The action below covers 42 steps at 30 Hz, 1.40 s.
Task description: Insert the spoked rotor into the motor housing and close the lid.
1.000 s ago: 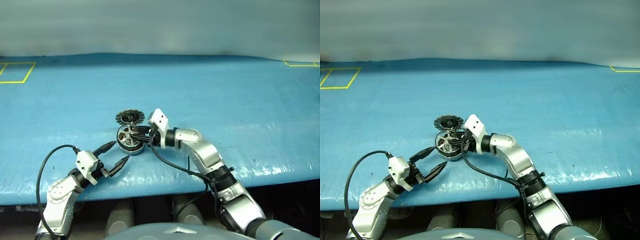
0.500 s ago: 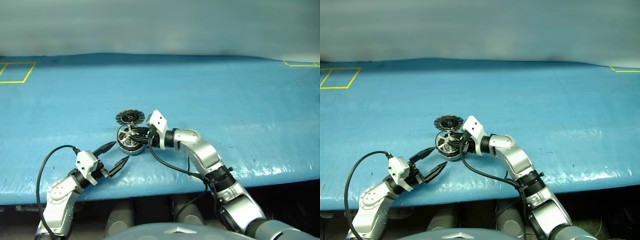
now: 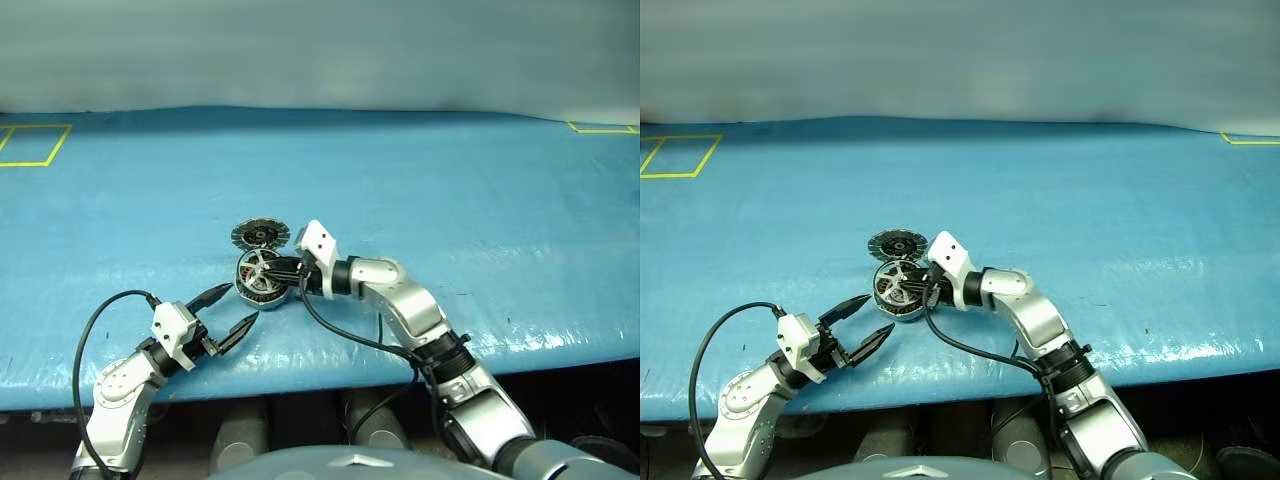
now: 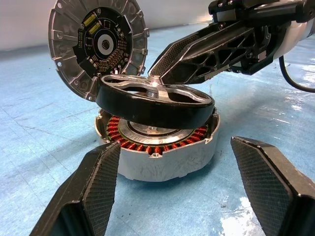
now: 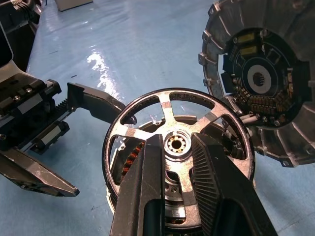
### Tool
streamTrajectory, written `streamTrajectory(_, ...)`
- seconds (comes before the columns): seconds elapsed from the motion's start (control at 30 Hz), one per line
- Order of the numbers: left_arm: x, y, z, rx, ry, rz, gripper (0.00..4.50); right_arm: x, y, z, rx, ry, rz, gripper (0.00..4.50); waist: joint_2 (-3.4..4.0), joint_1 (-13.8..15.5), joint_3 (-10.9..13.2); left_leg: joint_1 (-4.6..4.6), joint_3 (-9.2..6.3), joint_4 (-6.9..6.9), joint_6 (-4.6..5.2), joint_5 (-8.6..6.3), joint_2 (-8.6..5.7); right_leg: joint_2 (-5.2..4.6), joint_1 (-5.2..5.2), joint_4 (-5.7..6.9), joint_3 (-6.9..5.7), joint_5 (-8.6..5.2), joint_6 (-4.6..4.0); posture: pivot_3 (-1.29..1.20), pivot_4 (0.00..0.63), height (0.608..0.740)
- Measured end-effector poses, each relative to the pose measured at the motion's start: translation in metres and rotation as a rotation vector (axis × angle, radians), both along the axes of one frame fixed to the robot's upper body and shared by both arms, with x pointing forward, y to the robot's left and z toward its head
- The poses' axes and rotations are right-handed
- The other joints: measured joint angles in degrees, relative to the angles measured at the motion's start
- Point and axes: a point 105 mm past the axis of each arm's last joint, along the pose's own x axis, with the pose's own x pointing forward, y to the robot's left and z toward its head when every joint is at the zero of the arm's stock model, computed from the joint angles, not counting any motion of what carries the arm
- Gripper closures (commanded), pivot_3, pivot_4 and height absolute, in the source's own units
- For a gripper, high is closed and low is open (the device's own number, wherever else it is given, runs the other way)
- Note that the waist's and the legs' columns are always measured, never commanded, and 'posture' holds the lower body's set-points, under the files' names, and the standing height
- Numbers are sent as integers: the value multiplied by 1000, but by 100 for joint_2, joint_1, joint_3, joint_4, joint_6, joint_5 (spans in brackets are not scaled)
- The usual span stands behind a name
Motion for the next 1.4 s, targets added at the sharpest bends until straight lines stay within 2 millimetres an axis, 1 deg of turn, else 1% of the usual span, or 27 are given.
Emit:
streamTrajectory(0.1, 0, 0, 0, 0, 0, 0, 601, -2, 1, 5, 5, -15, 9, 4045, 0, 0, 0, 0, 0, 0, 0, 0, 0, 0, 0, 0, 0, 0, 0, 0, 150, 740)
streamTrajectory(0.27, 0, 0, 0, 0, 1, 0, 601, -2, 1, 4, -2, -16, 10, 4045, 0, 0, 0, 0, 0, 0, 0, 0, 0, 0, 0, 0, 0, 0, 0, 0, 150, 740)
streamTrajectory(0.5, -1, 0, -1, 0, 3, 1, 601, -3, -1, -5, -57, -21, 14, 4045, 0, 0, 0, 0, 0, 0, 0, 0, 0, 0, 0, 0, 0, 0, 0, 0, 150, 740)
streamTrajectory(0.97, -1, 1, -2, 1, 7, 4, 601, 0, 0, -11, -73, -13, 2, 4045, 0, 5, 0, 0, 0, 0, 0, 0, -1, -2, 0, -1, 0, 0, 0, 0, 150, 740)
streamTrajectory(1.03, -1, 1, -2, 1, 7, 4, 601, 0, 0, -11, -74, -13, 2, 3337, 0, 5, 0, 0, 0, 0, 0, 0, -1, -2, 0, -1, 0, 0, 0, 0, 150, 740)
streamTrajectory(1.13, -1, 1, -2, 1, 7, 5, 601, 0, -1, -12, -78, -15, -1, 2500, 0, 2, 0, 0, 0, 0, 0, 0, -1, -1, 0, -1, 0, 0, 0, 0, 150, 740)
streamTrajectory(1.27, -1, 1, -2, 1, 6, 5, 601, 0, 0, -11, -76, -16, -2, 2500, 0, 0, 0, 0, 0, 0, 0, 0, 0, -1, 0, 0, 0, 0, 0, 0, 150, 740)
streamTrajectory(1.4, -1, 1, -1, 1, 6, 5, 601, 1, 1, -6, -46, -16, -4, 2500, 0, 1, 0, 0, 0, 0, 0, 0, 0, -1, 0, -1, 0, 0, 0, 0, 150, 740)
